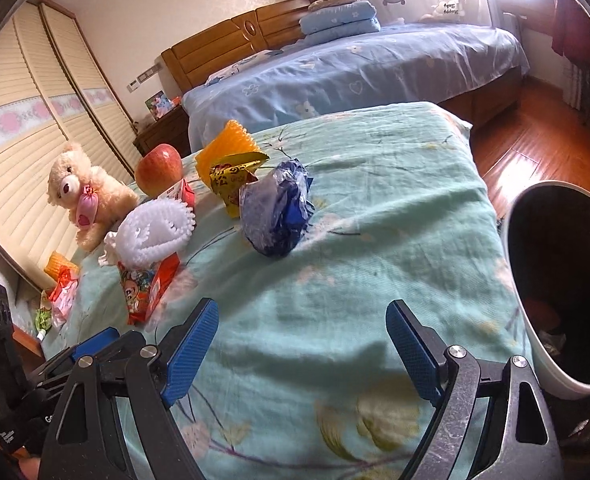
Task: Collect trash
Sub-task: 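Move both tools back over the remaining trash on the bed, then grasp the blue plastic bag with the right tool while the left tool grasps the orange wrapper, then carry both items over the black bin and open both tools to drop them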
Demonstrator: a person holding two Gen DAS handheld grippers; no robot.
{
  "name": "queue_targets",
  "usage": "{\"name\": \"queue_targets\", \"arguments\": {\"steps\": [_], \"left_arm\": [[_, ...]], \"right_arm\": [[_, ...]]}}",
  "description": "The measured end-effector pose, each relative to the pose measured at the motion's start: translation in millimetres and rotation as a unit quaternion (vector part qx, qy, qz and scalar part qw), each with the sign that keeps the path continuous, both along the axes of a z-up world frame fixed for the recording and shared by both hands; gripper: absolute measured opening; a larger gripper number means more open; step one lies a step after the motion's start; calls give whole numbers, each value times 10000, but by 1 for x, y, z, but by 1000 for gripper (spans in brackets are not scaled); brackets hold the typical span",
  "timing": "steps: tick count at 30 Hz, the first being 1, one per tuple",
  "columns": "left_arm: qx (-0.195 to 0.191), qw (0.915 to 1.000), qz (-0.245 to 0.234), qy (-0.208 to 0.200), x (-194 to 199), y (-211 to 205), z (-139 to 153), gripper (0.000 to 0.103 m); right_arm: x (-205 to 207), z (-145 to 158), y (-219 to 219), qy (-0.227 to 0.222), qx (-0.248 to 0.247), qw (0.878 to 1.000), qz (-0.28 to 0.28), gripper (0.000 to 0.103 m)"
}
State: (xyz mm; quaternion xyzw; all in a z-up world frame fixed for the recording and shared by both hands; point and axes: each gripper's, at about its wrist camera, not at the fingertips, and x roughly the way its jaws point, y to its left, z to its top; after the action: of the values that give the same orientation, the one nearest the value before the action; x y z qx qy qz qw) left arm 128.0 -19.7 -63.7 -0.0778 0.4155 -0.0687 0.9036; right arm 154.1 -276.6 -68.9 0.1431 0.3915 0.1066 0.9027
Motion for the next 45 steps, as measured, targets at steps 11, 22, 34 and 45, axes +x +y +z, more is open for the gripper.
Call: {"name": "queue_targets", "arguments": {"steps": [11, 22, 34, 45], "left_arm": [[-7, 9999, 124, 101, 26, -1, -4, 76], [-132, 9999, 47, 102, 29, 0, -6, 37], [-385, 9984, -405, 35, 1, -21, 2, 24], [-433, 9929, -1108, 7, -14, -73, 9, 23]], "right_arm": [[42, -6, 12, 97, -80, 9998, 134, 87], [65, -10, 24, 72, -357, 9991, 204, 45], [21, -2, 3, -11, -215, 9997, 76, 32], [-29, 7, -32, -118, -33, 9995, -291, 32]]}}
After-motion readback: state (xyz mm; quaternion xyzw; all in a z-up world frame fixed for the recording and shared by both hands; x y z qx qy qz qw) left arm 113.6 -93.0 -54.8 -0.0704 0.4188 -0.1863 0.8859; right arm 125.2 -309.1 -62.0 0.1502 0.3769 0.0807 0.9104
